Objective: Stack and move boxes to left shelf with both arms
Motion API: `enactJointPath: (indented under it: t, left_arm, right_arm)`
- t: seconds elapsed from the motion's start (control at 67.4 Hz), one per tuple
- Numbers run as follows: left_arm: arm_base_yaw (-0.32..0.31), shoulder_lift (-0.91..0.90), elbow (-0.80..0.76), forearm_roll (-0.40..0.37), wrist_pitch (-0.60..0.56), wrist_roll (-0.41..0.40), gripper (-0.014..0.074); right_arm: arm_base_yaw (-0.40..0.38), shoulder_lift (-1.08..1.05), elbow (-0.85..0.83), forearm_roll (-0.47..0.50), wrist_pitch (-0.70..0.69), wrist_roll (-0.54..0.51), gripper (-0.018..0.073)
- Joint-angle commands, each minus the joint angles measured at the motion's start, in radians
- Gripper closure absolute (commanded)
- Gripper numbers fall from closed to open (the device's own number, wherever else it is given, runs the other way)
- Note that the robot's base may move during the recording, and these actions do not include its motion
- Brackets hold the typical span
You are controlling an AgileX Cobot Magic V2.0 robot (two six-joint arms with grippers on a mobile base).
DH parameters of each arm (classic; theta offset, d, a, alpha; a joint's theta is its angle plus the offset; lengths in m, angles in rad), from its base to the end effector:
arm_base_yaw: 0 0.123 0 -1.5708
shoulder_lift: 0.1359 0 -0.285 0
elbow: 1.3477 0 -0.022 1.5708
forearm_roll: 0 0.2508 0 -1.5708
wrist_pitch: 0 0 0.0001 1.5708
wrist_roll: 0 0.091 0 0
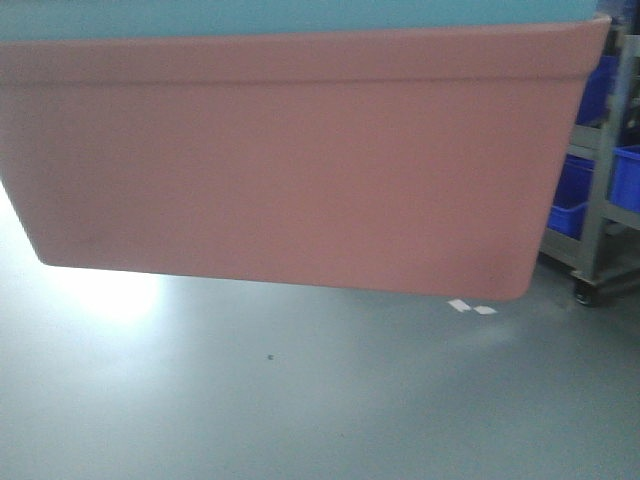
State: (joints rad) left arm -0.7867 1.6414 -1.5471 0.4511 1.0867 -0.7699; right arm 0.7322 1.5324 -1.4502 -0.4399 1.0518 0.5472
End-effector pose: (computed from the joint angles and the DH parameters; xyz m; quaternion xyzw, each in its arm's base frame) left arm 0.2728 -0.2238 0.3493 0.0623 0.9466 -0.0072 0.3163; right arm 0.2633 0.1914 0.3586 -0.1423 0.9335 -0.0184 0.3288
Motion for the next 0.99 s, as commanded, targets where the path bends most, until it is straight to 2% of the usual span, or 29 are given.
enactJointPath:
  t: [0.0,0.979]
  left_arm:
    - [-0.044,-0.045,-0.048,-0.052,-0.224,-0.004,0.0599]
    - [-0.041,-0.045,-0.048,-0.050,-0.224,-0.004,0.0599]
  right_arm:
    - [0.030,-0.037,-0.044,0.080,-0.238,-0.022,0.0503]
    - [0.030,-0.037,-0.044,0.080,-0.238,-0.022,0.0503]
